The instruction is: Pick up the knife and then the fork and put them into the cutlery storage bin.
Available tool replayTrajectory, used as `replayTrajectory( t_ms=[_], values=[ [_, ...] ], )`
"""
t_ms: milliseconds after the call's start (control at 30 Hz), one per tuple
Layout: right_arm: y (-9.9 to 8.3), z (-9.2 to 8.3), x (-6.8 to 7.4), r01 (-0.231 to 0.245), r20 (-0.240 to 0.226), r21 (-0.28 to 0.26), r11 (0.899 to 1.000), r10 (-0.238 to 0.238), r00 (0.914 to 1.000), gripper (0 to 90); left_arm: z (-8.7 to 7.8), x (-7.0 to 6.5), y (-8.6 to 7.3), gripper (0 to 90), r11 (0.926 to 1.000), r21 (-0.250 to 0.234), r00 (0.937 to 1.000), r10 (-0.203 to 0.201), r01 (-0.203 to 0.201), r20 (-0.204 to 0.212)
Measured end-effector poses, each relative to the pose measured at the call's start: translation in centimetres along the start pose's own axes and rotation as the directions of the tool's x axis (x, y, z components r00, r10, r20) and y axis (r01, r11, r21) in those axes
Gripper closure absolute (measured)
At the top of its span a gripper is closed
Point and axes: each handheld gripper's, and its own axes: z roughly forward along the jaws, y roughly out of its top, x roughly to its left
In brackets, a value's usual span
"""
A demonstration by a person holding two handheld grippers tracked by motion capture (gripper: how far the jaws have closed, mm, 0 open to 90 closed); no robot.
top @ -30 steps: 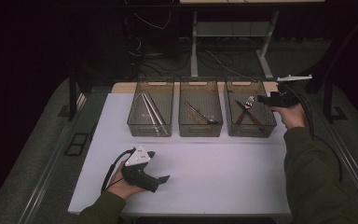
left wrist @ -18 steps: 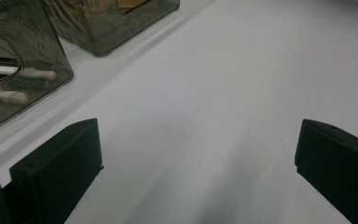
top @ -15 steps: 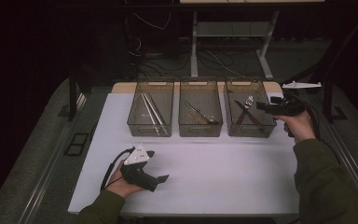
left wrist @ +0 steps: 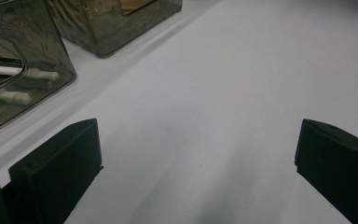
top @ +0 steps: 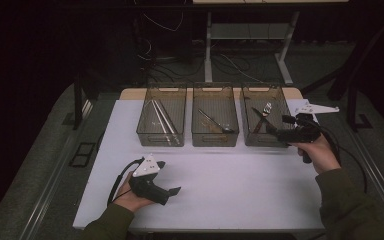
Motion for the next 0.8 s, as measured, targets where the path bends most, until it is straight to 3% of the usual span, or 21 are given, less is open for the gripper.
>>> replayTrajectory(
  t_ms=[367, 567, 800],
  values=[
    [-2.9, -0.7, 3.3, 0.023, -0.037, -0.015, 1.0, -0.024, 0.999, 13.3, -0.2, -0.1, 0.0, 0.0, 1.0, 0.003, 1.0, 0.0, 0.0, 0.001],
    [-5.1, -0.8, 4.6, 0.047, -0.048, 0.007, 0.999, -0.046, 0.9978, 13.3, -0.2, -0.1, 0.0, 0.0, 1.0, -0.002, 1.0, 0.001, -0.001, 0.002],
    [-7.5, -1.3, 5.9, 0.057, -0.091, 0.03, 0.998, -0.054, 0.9944, 13.3, -0.2, -0.1, 0.0, 0.0, 1.0, -0.008, 1.0, -0.004, 0.004, 0.007]
  ],
)
